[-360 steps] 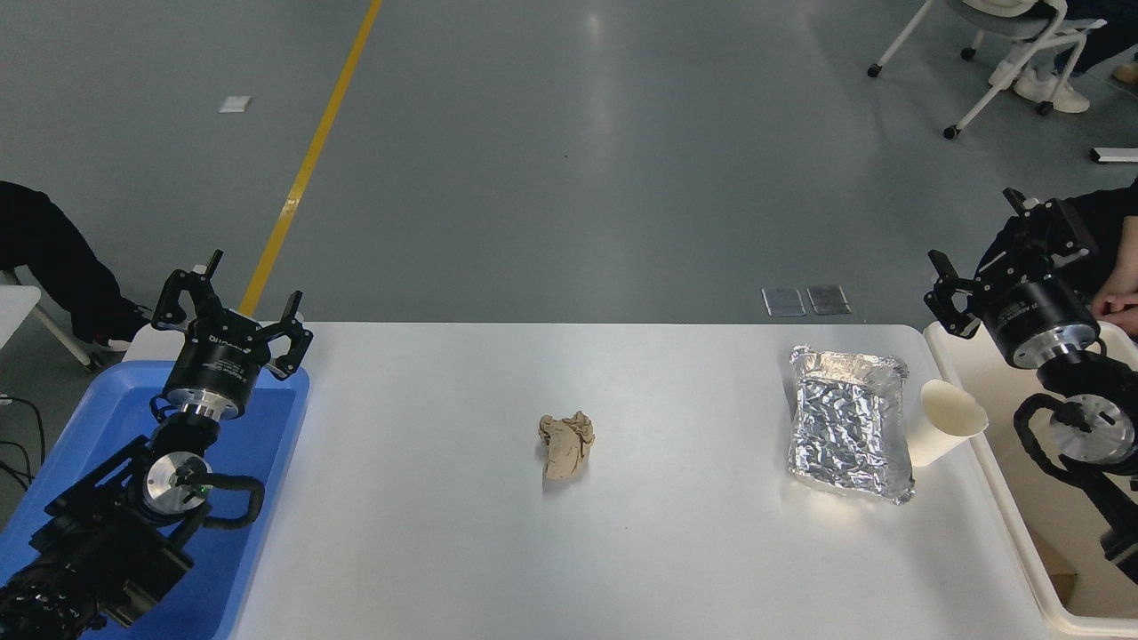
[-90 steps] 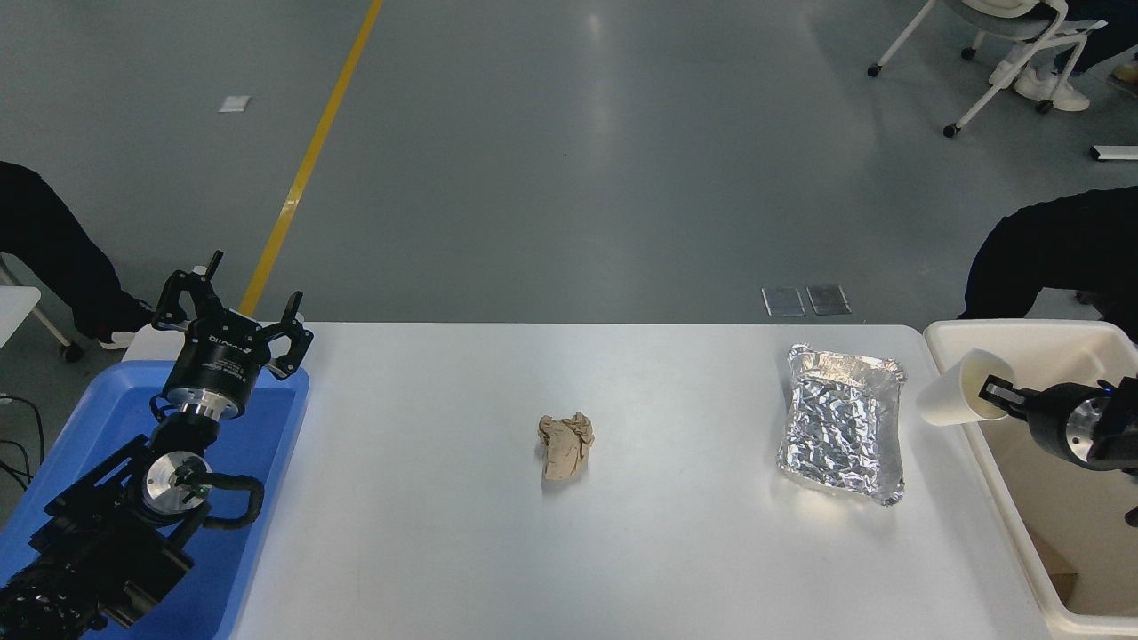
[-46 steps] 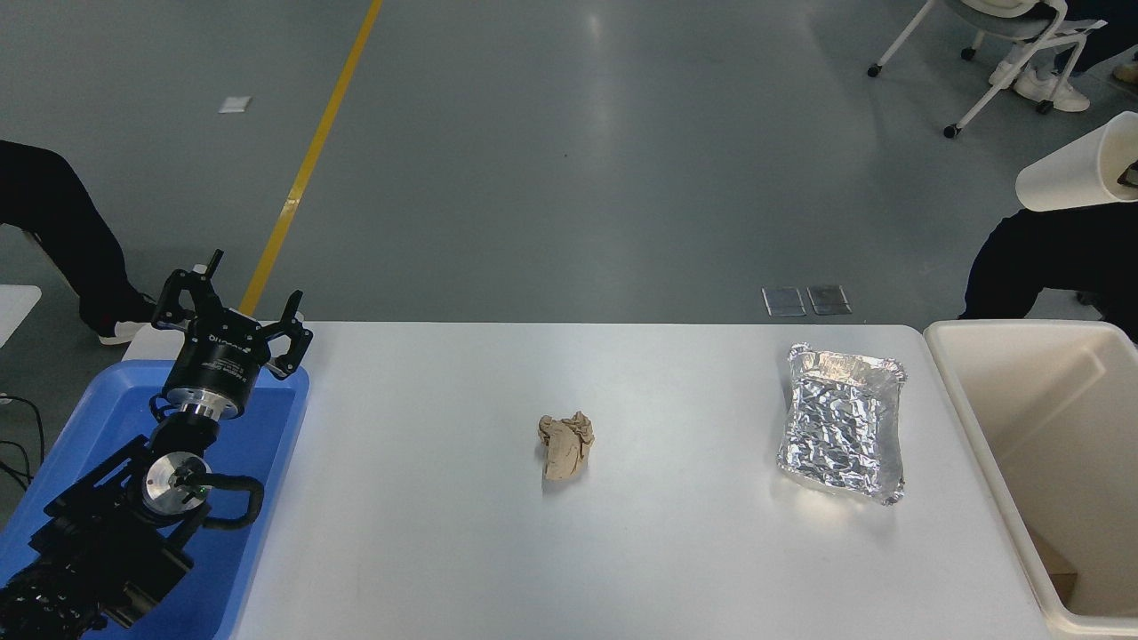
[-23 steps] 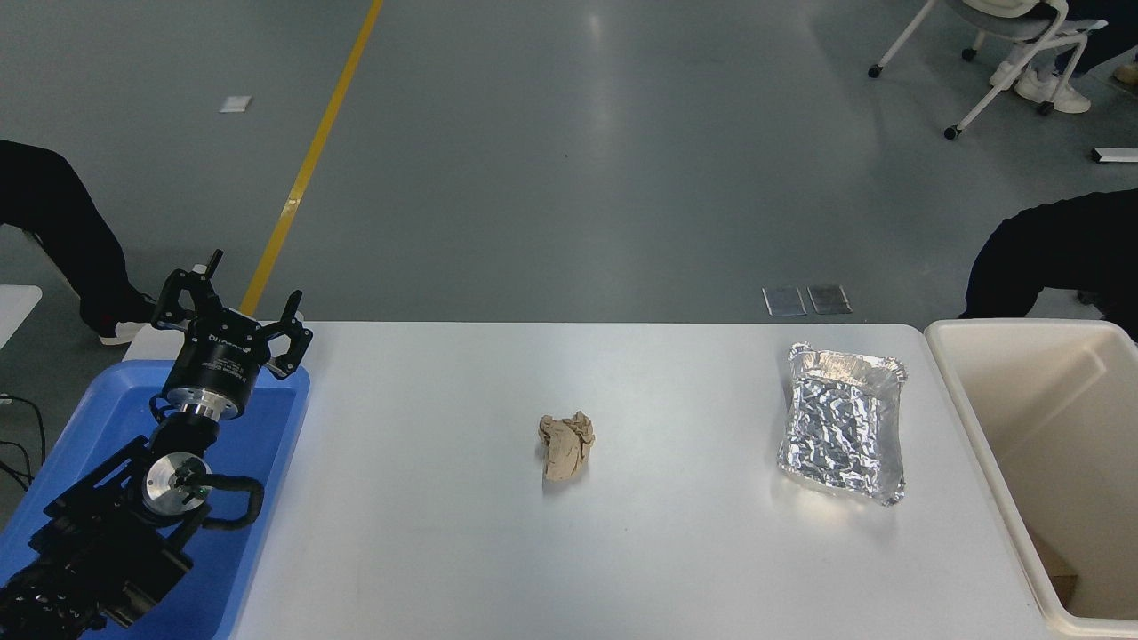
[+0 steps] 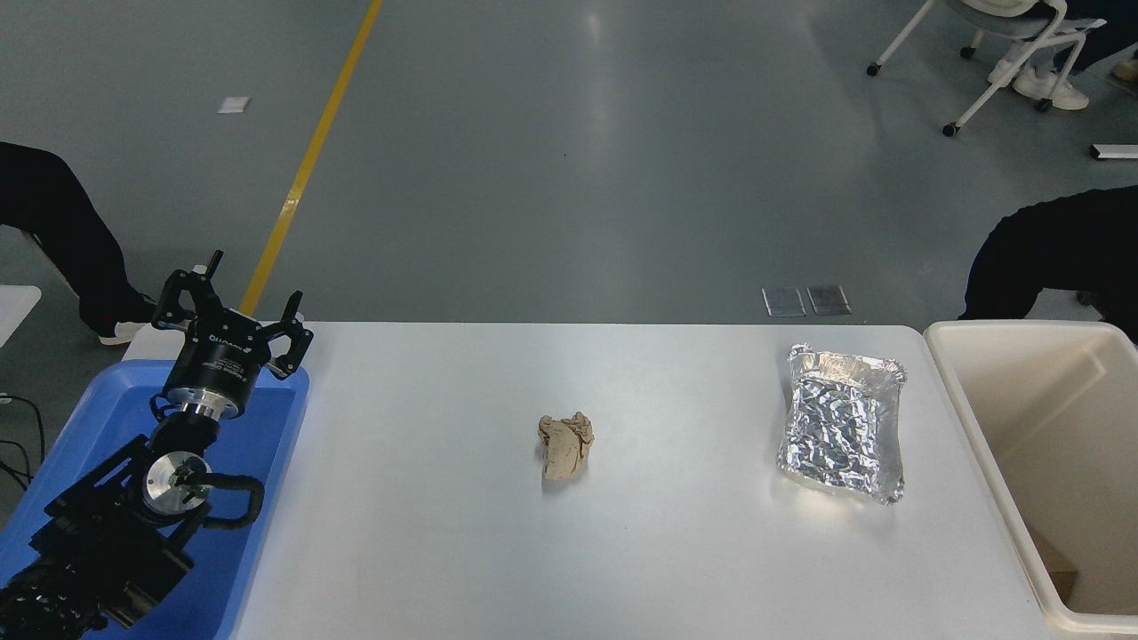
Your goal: Pick up paper cup place in dustbin
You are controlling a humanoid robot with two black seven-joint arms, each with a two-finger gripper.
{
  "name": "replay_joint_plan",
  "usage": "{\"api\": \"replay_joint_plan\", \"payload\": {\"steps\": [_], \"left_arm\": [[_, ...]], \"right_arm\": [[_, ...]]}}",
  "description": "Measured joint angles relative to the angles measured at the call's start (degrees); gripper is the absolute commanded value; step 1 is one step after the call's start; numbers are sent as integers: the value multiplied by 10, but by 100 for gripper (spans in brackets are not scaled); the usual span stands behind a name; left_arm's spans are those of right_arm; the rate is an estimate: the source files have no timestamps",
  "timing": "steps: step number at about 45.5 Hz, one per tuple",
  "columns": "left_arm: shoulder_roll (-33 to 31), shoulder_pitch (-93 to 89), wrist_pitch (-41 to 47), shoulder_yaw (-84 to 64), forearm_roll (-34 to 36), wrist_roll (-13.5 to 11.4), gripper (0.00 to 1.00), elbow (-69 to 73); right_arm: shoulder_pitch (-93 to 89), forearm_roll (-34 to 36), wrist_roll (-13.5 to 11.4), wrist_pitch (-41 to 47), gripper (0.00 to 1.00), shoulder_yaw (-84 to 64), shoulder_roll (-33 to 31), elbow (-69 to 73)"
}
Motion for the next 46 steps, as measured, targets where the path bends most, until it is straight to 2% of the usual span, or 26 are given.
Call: {"api": "replay_joint_plan", "payload": {"steps": [30, 31, 33, 35, 36, 39, 46], "left_arm": [[0, 0, 0, 0, 0, 0, 99, 0], [0, 0, 0, 0, 0, 0, 99, 0], [0, 0, 0, 0, 0, 0, 99, 0], [0, 0, 0, 0, 0, 0, 99, 0], [0, 0, 0, 0, 0, 0, 99, 0], [0, 0, 0, 0, 0, 0, 99, 0], [0, 0, 0, 0, 0, 0, 99, 0]], "right_arm": [[-140, 4, -1, -64, 0, 109, 99, -25], [-141, 4, -1, -64, 9, 110, 100, -25], [-143, 5, -1, -65, 33, 112, 102, -25], [-145, 5, -1, -66, 50, 113, 104, -25], [-145, 5, -1, -66, 68, 114, 105, -25], [-146, 5, -1, -67, 99, 117, 107, -25], [-144, 3, -1, -68, 100, 122, 108, -26]]}}
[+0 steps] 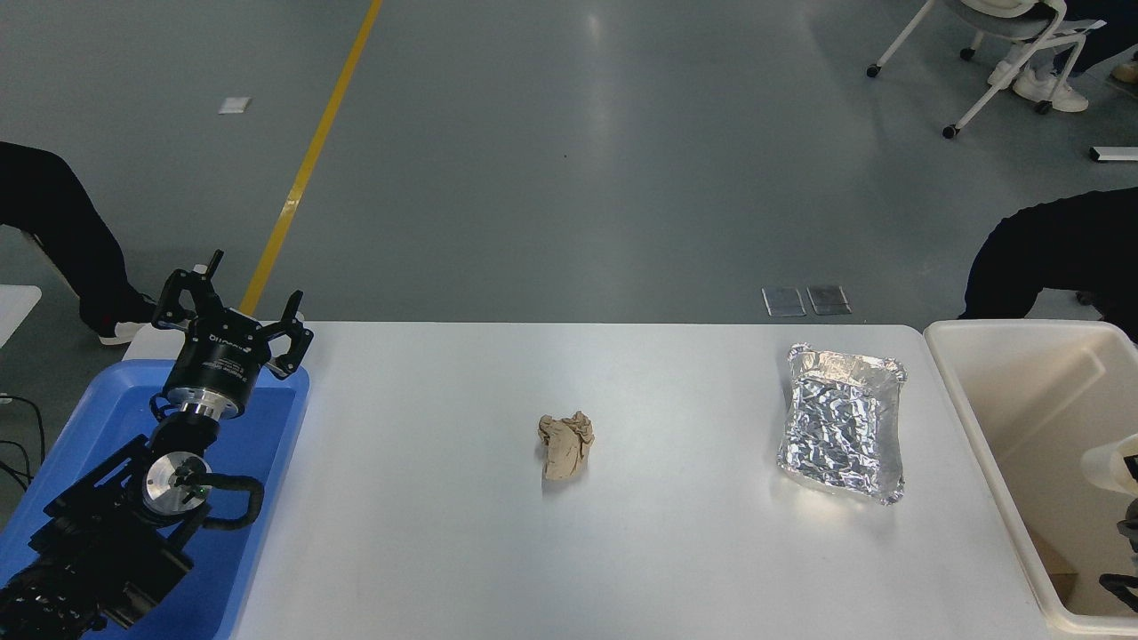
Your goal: Pick up paper cup place in dustbin
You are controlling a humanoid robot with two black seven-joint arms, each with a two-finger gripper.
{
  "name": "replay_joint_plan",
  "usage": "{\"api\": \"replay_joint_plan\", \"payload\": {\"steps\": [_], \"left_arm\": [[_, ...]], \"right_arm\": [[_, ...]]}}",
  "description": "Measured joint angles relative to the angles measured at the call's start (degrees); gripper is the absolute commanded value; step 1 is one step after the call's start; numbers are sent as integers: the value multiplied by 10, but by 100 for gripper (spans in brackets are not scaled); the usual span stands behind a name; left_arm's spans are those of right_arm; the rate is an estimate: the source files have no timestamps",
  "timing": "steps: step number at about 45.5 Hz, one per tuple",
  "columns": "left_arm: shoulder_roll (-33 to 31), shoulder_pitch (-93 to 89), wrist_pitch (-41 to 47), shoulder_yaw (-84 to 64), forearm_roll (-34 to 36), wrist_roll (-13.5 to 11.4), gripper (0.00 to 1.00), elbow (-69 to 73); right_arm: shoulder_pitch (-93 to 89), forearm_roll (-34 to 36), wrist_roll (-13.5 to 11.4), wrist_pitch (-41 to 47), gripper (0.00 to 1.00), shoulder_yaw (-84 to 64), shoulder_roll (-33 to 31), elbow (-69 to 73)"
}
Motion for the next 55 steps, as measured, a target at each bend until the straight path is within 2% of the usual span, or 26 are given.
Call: {"api": "replay_joint_plan", "payload": {"steps": [16, 27, 45, 55], "left_arm": [[0, 0, 0, 0, 0, 0, 99, 0], [0, 0, 0, 0, 0, 0, 99, 0], [0, -1, -1, 0, 0, 0, 99, 0], [0, -1, -1, 0, 0, 0, 99, 0]], "right_arm": [[48, -10, 0, 7, 100, -8, -7, 9], [170, -41, 0, 31, 100, -98, -9, 31], [376, -69, 0, 131, 100, -242, 73, 93], [482, -72, -1, 153, 100, -290, 109, 196]]}}
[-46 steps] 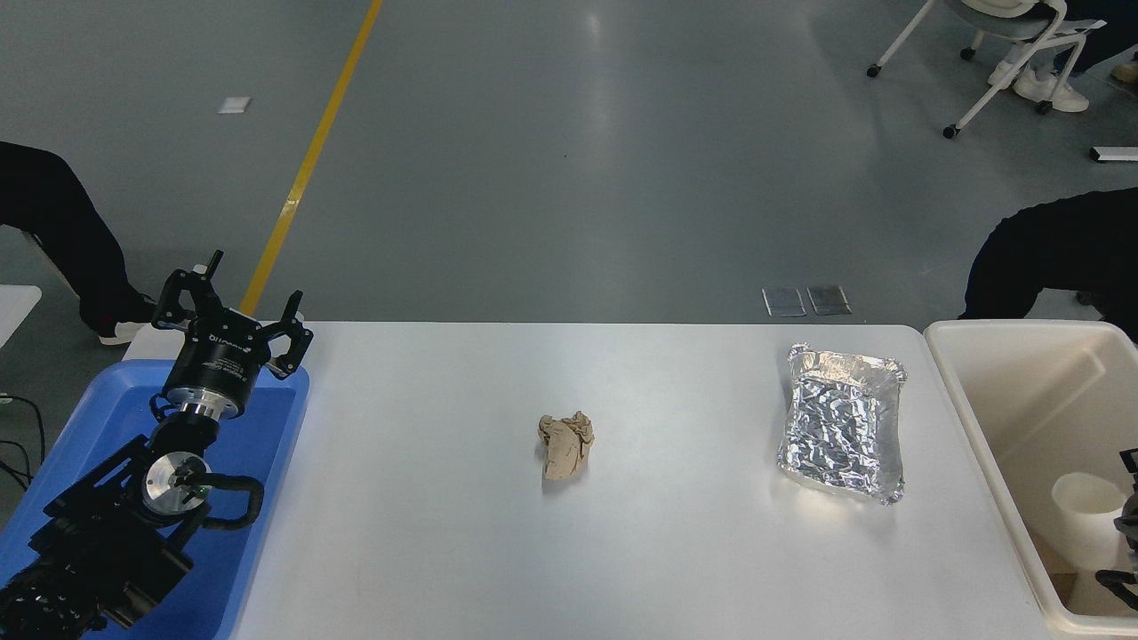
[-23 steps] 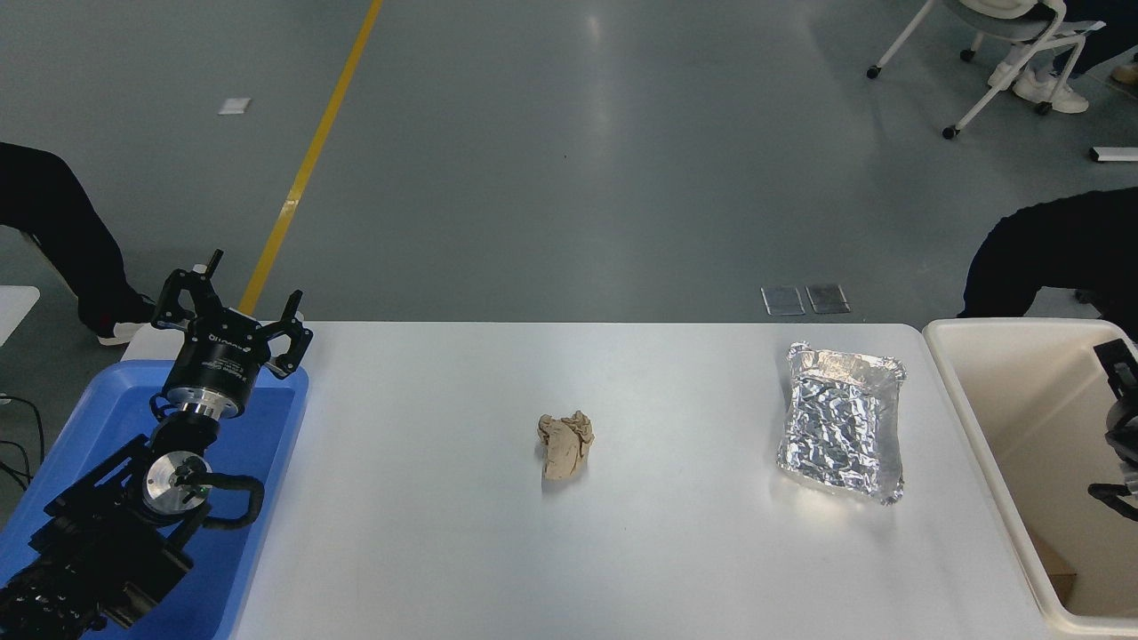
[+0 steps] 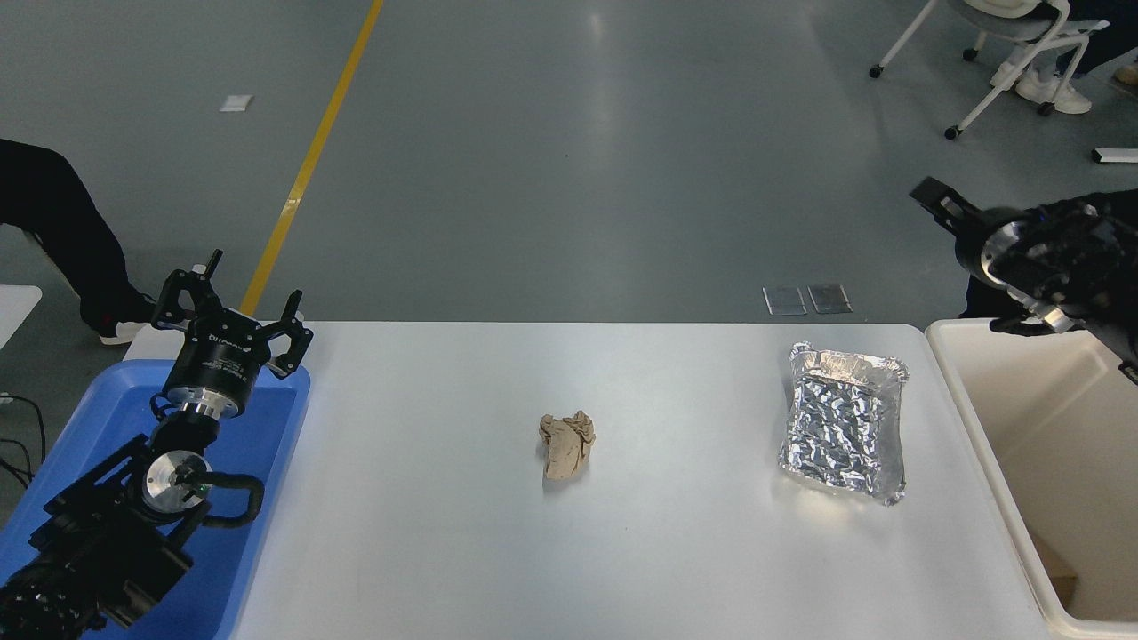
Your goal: Pick up paper cup place in dustbin
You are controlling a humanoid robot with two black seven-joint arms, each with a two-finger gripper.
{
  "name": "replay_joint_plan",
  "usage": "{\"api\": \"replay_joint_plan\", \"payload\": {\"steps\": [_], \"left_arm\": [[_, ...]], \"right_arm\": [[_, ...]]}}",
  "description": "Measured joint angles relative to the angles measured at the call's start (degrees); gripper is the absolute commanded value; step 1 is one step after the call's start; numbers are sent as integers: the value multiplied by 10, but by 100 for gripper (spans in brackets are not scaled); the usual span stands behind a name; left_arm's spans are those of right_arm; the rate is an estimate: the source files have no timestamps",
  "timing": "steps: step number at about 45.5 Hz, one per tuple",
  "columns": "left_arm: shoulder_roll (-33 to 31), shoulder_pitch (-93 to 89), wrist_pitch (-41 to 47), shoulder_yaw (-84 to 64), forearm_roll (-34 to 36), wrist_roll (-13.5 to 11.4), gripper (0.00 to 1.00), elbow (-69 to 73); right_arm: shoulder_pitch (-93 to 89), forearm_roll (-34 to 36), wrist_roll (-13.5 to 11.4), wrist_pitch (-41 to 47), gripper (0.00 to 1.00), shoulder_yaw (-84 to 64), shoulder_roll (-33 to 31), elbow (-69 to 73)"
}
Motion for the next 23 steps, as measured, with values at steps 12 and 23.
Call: {"api": "replay_joint_plan", "payload": {"steps": [12, 23], "left_arm": [[0, 0, 1, 0, 0, 0, 99, 0], [0, 1, 2, 0, 1, 0, 99, 0]], "right_arm": [[156, -2, -1, 63, 100, -33, 2, 174], [282, -16, -2, 115, 100, -70, 0, 334]]}}
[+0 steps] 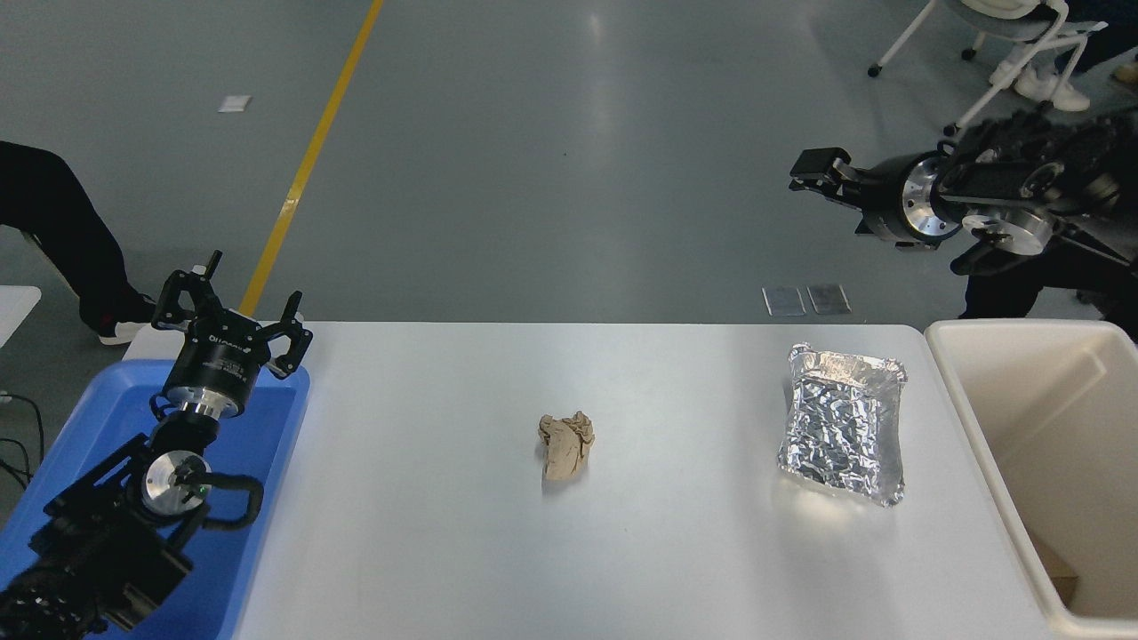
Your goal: Pick up paper cup place in dustbin
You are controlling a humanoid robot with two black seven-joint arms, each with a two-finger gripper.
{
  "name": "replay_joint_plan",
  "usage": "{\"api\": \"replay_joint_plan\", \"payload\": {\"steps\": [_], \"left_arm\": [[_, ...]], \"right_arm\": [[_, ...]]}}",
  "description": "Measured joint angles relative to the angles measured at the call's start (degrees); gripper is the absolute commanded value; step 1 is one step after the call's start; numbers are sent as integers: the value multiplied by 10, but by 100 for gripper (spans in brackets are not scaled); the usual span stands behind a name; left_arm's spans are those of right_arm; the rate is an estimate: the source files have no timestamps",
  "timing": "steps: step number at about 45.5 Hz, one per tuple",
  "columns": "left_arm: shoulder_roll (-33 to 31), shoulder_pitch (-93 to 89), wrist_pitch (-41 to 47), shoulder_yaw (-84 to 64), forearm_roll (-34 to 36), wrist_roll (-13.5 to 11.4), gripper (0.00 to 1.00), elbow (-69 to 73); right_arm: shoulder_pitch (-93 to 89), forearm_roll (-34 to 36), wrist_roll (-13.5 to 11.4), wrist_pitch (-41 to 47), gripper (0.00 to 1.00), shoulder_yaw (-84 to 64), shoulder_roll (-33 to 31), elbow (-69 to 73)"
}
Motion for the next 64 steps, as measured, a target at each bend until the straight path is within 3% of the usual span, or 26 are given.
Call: {"api": "replay_joint_plan", "payload": {"steps": [18, 37, 48, 64], "left_arm": [[0, 0, 1, 0, 0, 0, 99, 0], [0, 0, 1, 0, 0, 0, 99, 0], [0, 0, 1, 0, 0, 0, 99, 0], [0, 0, 1, 0, 0, 0, 99, 0]], "right_arm": [[173, -18, 0, 103, 100, -53, -1, 199], [263, -31, -11, 202, 100, -77, 7, 285], [275, -60, -31, 208, 100, -102, 24, 290], [278, -90, -38, 203, 100, -108, 56, 289]]}}
